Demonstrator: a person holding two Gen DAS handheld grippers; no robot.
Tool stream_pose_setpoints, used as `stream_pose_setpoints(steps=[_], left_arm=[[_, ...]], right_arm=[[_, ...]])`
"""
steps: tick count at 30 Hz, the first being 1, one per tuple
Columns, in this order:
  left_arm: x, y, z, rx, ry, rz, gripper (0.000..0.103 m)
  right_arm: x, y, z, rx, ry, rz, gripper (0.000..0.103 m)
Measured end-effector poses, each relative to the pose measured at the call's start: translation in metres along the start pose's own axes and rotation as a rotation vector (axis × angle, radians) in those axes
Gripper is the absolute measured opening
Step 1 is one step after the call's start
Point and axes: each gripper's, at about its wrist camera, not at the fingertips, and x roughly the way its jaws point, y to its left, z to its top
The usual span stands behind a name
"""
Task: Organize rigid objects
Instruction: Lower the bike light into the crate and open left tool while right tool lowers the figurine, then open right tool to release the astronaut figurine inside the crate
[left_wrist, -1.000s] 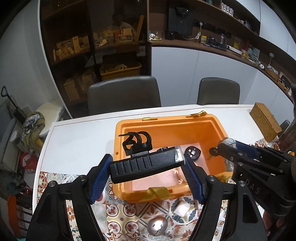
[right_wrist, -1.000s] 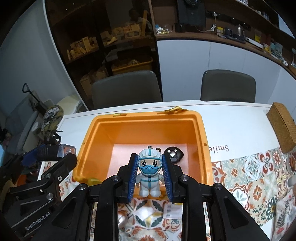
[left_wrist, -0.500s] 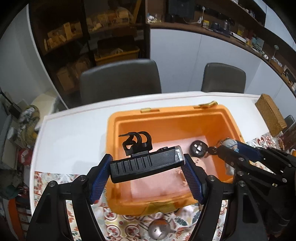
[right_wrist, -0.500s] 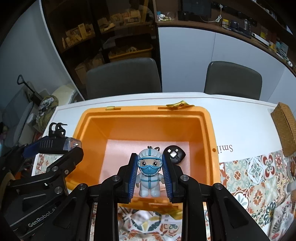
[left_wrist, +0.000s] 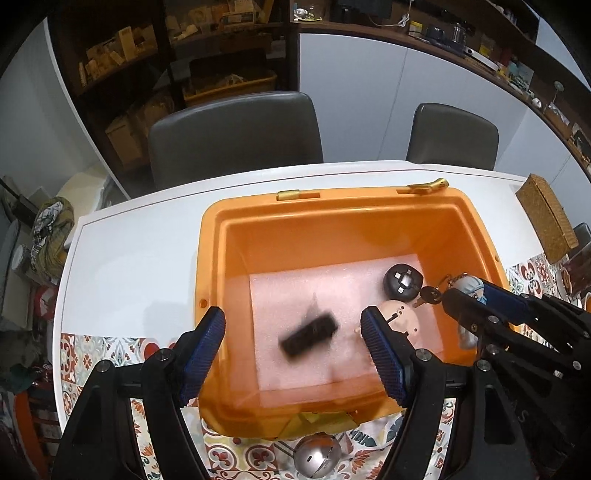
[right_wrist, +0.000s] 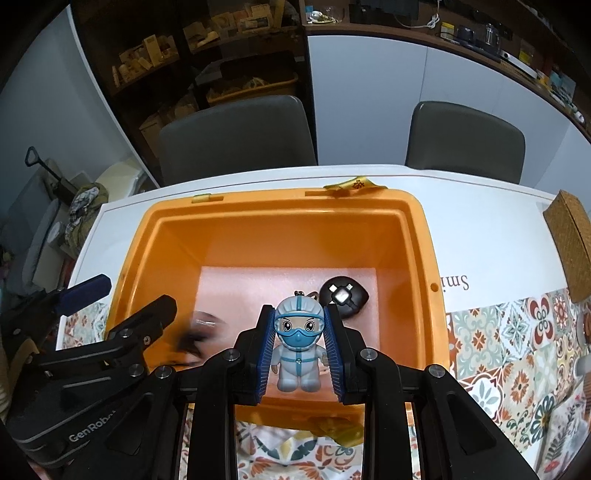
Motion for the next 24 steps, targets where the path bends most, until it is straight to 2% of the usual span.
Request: stream_pose_setpoints(steps=[13, 22, 24], left_arm=[[-0.015, 0.029, -0.02, -0.019, -0.028, 0.175, 0.091], [-0.024, 0.054, -0.034, -0.083, -0.021, 0.195, 0.092], [-0.025, 0.056, -0.036, -0.087, -0.019, 0.186, 0.092]], right_arm=[[0.008, 0.022, -0.005, -0.039, 0.021, 0.027, 0.027], [0.015, 0.05, -0.009, -0.093, 0.032, 0.041, 0.027], [0.016, 0.053, -0.01, -0.095, 0.037, 0.039, 0.035]])
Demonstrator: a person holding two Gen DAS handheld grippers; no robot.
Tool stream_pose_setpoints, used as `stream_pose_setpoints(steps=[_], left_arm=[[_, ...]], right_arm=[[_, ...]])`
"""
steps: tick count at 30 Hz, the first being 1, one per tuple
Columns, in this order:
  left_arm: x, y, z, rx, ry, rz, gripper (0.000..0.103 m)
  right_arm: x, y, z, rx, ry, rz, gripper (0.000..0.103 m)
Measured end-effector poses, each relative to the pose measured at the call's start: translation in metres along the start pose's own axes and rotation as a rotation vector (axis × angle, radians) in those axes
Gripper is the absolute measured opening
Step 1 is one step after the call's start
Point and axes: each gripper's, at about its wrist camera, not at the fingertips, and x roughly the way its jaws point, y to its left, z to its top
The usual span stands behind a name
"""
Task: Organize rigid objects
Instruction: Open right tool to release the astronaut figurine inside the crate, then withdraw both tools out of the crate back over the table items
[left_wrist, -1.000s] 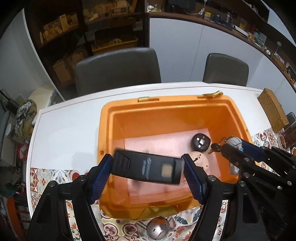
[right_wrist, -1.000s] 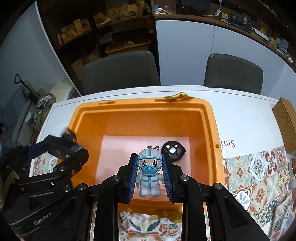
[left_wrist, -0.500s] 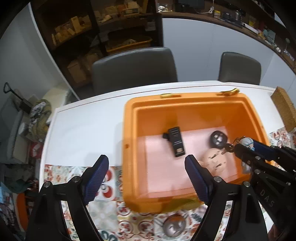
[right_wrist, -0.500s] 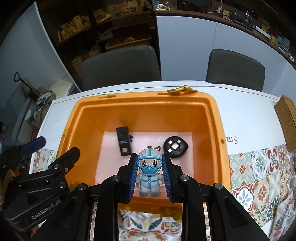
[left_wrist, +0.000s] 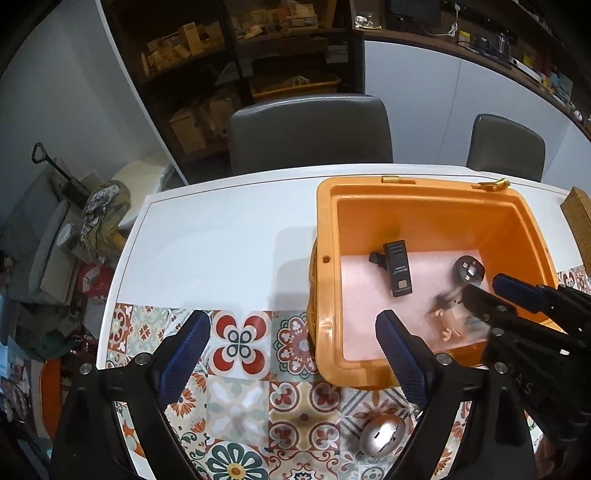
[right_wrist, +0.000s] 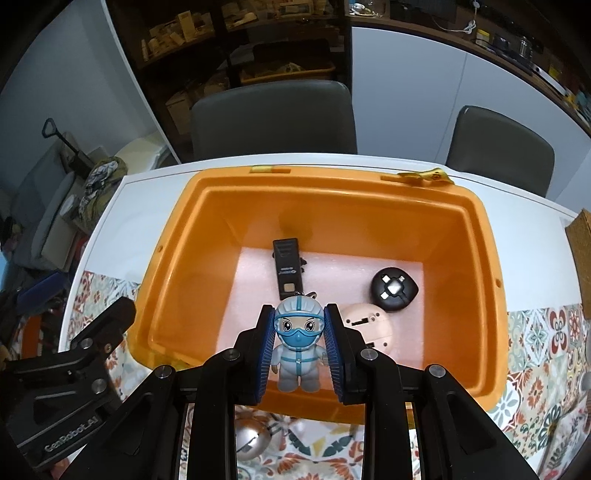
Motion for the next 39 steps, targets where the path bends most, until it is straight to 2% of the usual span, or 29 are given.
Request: stream_pose_setpoints(steps=[1, 2, 13, 23, 39], left_arm=[[0.0, 0.0, -0.001, -0.003, 0.001, -0.002, 0.092], [-0.001, 0.001, -0.002, -0.004, -0.001, -0.005, 0.092], [-0.014, 0.003, -0.017, -0.021, -0.008, -0.037, 0.092], [-0.037, -0.007, -0.037, 0.025, -0.038, -0.049, 0.092], [-0.047, -0.028, -0.078, 0.075, -0.02, -0.113, 0.092]], right_arm=[[0.0, 0.001, 0.0, 0.003, -0.002, -0.003, 0.043], [-0.001, 0.001, -0.001, 0.005, -0.008, -0.008, 0.046], [-0.027, -0.015, -0.022, 0.069, -0.042, -0.026, 0.048], [-0.057, -0.02, -0.051, 0.097, -0.091, -0.008, 0.051], [-0.074, -0.036, -0.103, 0.147, -0.086, -0.026, 0.051]])
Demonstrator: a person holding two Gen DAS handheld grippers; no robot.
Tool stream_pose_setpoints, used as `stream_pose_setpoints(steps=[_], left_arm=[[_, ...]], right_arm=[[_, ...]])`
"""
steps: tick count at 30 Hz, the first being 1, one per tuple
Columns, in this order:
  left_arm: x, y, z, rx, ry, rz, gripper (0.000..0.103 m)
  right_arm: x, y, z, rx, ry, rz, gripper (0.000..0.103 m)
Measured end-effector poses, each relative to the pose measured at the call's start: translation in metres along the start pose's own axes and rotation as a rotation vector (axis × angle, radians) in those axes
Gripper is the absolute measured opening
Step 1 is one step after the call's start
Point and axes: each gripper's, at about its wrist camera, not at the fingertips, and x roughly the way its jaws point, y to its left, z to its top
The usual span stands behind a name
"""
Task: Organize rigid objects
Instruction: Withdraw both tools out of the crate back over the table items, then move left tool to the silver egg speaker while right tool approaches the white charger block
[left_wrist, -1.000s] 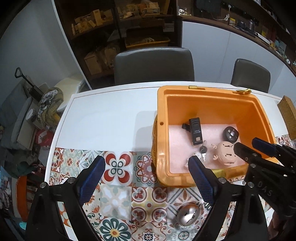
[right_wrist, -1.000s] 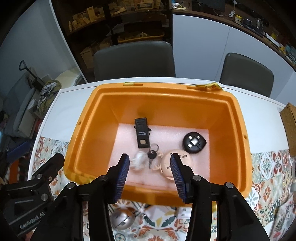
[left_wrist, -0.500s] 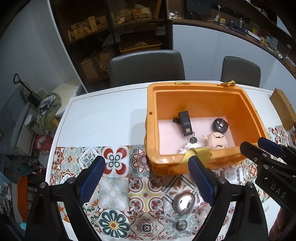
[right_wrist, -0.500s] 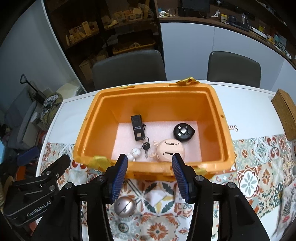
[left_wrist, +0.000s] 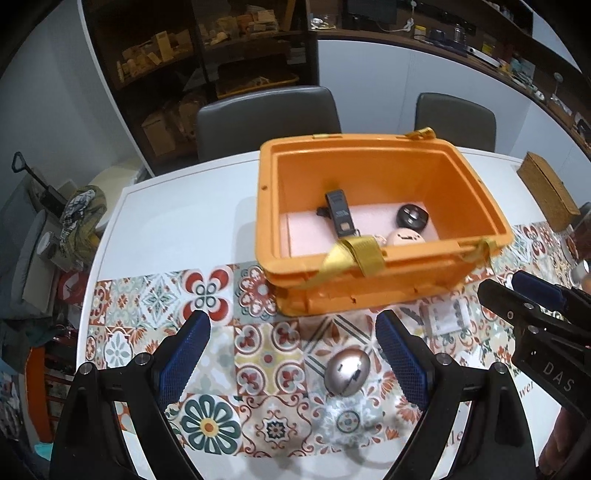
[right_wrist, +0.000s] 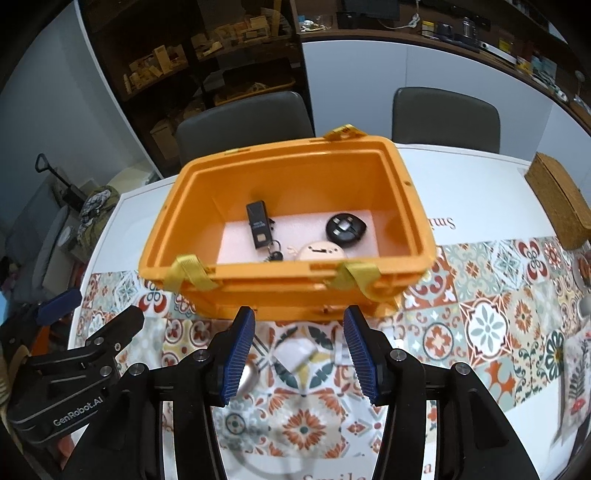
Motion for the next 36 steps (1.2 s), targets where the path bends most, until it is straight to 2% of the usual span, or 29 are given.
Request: stream_pose_setpoints(steps=[5, 16, 29, 36], left_arm=[[-0.006, -0.005, -0.011, 0.002, -0.008, -0.028, 0.092], [-0.011, -0.013, -0.033, 0.013, -0.025, -0.061, 0.092], [0.022, -0.018, -0.061, -0.005, 0.061, -0.143, 0.092], [0.037, -0.022, -0.075, 0.013, 0.067, -0.182, 0.092]], right_arm=[[-0.003, -0.006, -0.012, 0.012, 0.009, 0.003, 0.051], [-0.013, -0.01, -0.034, 0.013, -0.043, -0.007, 0.051], [0.009, -0.013, -0.061, 0.013, 0.021, -0.009, 0.051], [0.023, -0.018, -0.073, 0.02, 0.05, -0.023, 0.051]])
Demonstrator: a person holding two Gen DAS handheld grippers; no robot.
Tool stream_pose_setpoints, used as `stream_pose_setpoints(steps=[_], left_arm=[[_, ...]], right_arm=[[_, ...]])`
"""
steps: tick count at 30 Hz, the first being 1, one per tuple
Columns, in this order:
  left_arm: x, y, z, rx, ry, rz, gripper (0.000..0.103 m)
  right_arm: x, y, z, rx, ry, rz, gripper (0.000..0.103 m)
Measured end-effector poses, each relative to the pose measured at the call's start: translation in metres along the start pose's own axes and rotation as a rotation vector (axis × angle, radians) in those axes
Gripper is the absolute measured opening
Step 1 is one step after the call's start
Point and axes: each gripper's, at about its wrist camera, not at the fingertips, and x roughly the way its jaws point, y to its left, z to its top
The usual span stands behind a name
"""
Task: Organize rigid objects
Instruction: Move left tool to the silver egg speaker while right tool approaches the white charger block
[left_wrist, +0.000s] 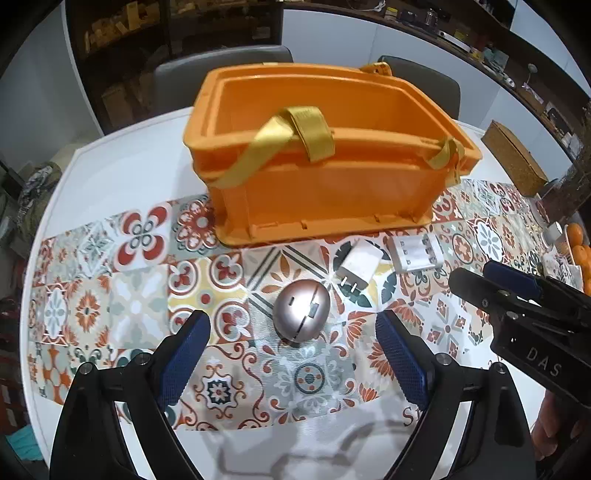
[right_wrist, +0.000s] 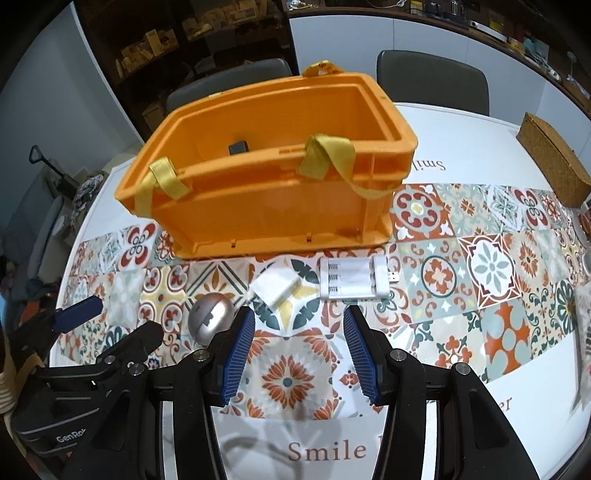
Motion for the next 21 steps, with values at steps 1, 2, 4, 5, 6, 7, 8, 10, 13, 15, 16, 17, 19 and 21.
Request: stream_pose_setpoints(steps=[1, 2, 4, 5, 6, 7, 8, 10, 13, 15, 16, 17, 19, 21], left_arm=[[0.003, 0.001, -0.001, -0.003, 0.001, -0.011, 0.092], [0.006, 0.001, -0.002, -0.004, 0.003, -0.015, 0.092], [0.013, 0.003, -0.005, -0.009, 0.006, -0.024, 0.092], [0.016, 0.003, -0.006, -0.009, 0.008, -0.028, 0.092], [0.02, 0.004, -0.007, -0.011, 0.015, -0.028, 0.092], [0.023, 0.004, -0.008, -0.011, 0.021, -0.027, 0.092], [0.026, 0.003, -0.009, -0.011, 0.024, -0.028, 0.092], [0.031, 0.002, -0.01, -0.006, 0.028, -0.025, 0.092], [0.039, 0.002, -0.011, 0.003, 0.032, -0.035, 0.092], [0.044, 0.002, -0.011, 0.004, 0.033, -0.046, 0.092], [0.046, 0.003, -0.011, 0.005, 0.033, -0.055, 0.092], [0.049, 0.002, -0.011, 0.008, 0.035, -0.061, 0.092], [0.055, 0.002, -0.011, 0.018, 0.037, -0.056, 0.092], [0.061, 0.0, -0.01, 0.032, 0.039, -0.049, 0.092]], right_arm=[[0.002, -0.001, -0.002, 0.003, 0.002, -0.005, 0.051], [0.004, -0.002, -0.003, 0.006, 0.006, -0.008, 0.051], [0.009, -0.003, -0.006, 0.007, 0.021, -0.011, 0.051], [0.012, -0.003, -0.008, 0.005, 0.027, -0.012, 0.051], [0.015, -0.003, -0.01, 0.005, 0.034, -0.015, 0.051], [0.018, -0.004, -0.012, 0.007, 0.041, -0.018, 0.051], [0.021, -0.004, -0.013, 0.009, 0.048, -0.02, 0.051], [0.027, -0.006, -0.017, 0.017, 0.059, -0.018, 0.051], [0.034, -0.008, -0.021, 0.025, 0.072, -0.02, 0.051], [0.039, -0.011, -0.023, 0.033, 0.081, -0.019, 0.051], [0.041, -0.012, -0.025, 0.038, 0.085, -0.019, 0.051], [0.044, -0.012, -0.026, 0.042, 0.09, -0.017, 0.051], [0.049, -0.013, -0.029, 0.046, 0.103, -0.015, 0.051], [0.054, -0.013, -0.03, 0.049, 0.113, -0.012, 0.051]])
